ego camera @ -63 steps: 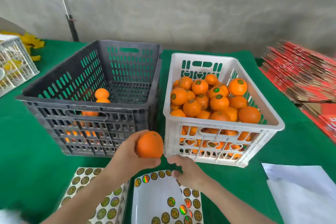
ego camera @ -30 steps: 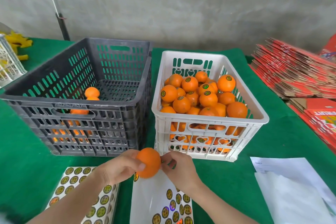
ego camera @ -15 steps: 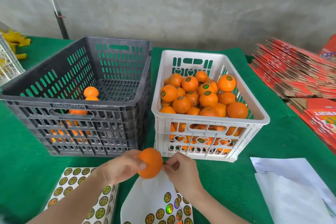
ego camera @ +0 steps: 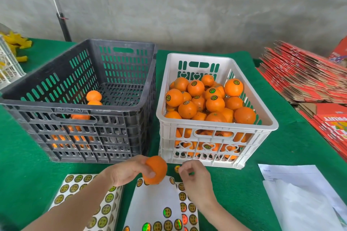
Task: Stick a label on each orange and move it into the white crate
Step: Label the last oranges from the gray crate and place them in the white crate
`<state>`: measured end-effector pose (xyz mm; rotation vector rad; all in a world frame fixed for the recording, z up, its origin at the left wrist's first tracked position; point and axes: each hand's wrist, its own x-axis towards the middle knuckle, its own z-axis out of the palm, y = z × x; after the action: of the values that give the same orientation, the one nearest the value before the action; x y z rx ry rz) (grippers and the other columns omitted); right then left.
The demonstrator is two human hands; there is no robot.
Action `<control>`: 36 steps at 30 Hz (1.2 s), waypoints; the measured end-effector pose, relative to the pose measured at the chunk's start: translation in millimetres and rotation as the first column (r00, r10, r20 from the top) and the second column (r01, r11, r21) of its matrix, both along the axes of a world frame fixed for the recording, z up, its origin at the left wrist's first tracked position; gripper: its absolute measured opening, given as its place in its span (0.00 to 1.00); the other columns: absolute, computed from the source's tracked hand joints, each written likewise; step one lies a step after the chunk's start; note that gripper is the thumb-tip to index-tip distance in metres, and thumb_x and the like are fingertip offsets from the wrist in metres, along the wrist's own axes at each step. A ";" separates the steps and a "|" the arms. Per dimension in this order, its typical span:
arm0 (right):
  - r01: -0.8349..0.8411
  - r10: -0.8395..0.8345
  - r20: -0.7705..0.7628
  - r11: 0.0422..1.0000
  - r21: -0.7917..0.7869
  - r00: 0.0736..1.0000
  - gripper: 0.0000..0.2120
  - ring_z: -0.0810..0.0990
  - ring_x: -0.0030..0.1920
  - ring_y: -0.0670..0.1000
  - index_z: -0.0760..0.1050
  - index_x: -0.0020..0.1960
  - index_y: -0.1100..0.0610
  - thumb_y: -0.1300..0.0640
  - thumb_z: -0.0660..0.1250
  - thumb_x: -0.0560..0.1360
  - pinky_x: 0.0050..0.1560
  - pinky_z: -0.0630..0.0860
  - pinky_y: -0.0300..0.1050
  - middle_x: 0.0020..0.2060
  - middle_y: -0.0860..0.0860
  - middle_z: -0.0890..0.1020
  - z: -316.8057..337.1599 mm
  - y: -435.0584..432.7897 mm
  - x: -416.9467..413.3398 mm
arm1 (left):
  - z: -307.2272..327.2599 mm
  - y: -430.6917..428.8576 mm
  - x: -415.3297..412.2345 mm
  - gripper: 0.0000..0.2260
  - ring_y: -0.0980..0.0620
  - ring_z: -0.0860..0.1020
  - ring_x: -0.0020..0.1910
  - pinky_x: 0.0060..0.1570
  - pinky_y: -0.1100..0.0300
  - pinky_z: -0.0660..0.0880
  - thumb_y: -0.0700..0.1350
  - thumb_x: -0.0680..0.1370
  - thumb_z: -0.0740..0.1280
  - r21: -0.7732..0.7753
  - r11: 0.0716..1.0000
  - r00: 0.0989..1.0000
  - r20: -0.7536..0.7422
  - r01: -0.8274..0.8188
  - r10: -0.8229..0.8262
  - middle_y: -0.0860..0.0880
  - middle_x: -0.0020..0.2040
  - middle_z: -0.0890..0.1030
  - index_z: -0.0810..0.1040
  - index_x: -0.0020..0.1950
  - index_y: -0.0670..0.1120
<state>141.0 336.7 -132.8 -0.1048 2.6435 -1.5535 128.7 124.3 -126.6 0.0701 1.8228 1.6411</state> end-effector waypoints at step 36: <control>-0.317 0.174 -0.477 0.919 -0.236 0.861 0.33 0.72 0.59 0.36 0.61 0.67 0.40 0.44 0.72 0.67 0.52 0.72 0.29 0.59 0.28 0.68 121.1 -12.3 -25.8 | 136.1 49.8 -7.2 0.32 0.43 0.79 0.58 0.54 0.53 0.78 0.63 0.67 0.72 0.316 0.931 0.831 -0.455 -0.185 0.320 0.44 0.58 0.80 0.74 0.64 0.46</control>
<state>115.2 324.4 -11.7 -0.8933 2.5087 -2.0284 121.6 174.1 9.5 0.4224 2.0433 2.2087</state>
